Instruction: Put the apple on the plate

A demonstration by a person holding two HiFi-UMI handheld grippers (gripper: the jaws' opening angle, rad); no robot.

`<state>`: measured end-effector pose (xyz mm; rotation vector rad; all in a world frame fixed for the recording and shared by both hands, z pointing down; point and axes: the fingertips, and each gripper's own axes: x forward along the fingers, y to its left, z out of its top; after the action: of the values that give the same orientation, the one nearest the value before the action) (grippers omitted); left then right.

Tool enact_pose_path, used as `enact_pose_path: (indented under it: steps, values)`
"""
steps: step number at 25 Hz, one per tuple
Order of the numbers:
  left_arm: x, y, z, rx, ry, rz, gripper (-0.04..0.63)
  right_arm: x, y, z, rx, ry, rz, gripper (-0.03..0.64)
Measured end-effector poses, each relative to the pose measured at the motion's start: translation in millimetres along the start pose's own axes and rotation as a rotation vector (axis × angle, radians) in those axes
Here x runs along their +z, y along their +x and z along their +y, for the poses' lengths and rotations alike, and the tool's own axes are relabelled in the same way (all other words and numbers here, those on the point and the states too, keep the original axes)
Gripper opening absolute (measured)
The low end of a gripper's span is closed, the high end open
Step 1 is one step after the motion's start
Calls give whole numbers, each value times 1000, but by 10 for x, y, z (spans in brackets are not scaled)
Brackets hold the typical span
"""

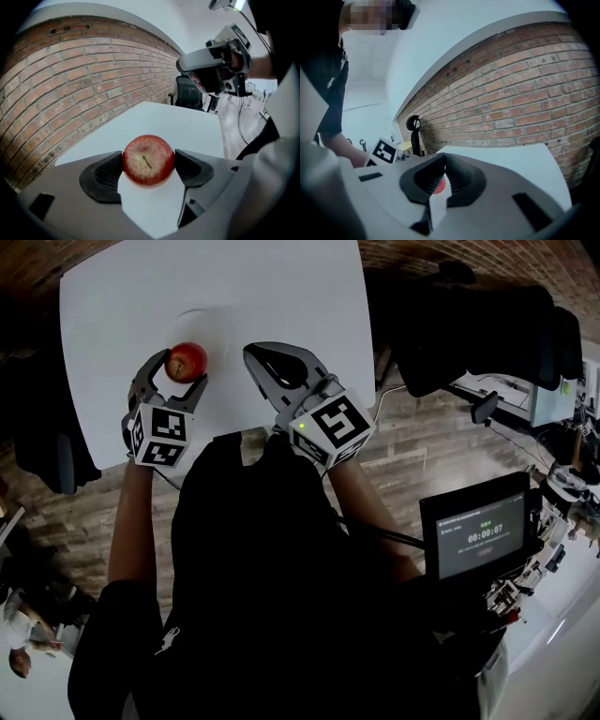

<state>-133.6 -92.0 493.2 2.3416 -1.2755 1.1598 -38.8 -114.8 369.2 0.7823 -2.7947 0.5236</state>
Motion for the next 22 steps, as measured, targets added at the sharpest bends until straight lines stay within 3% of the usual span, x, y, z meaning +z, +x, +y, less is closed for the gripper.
enact_pose_path:
  steps: [8, 22]
  values:
    - [11, 149, -42, -53, 69, 46, 359, -73, -63, -46, -49, 41, 11, 5]
    - [121, 83, -49, -52, 81, 49, 359, -103, -59, 5, -41, 60, 19, 5]
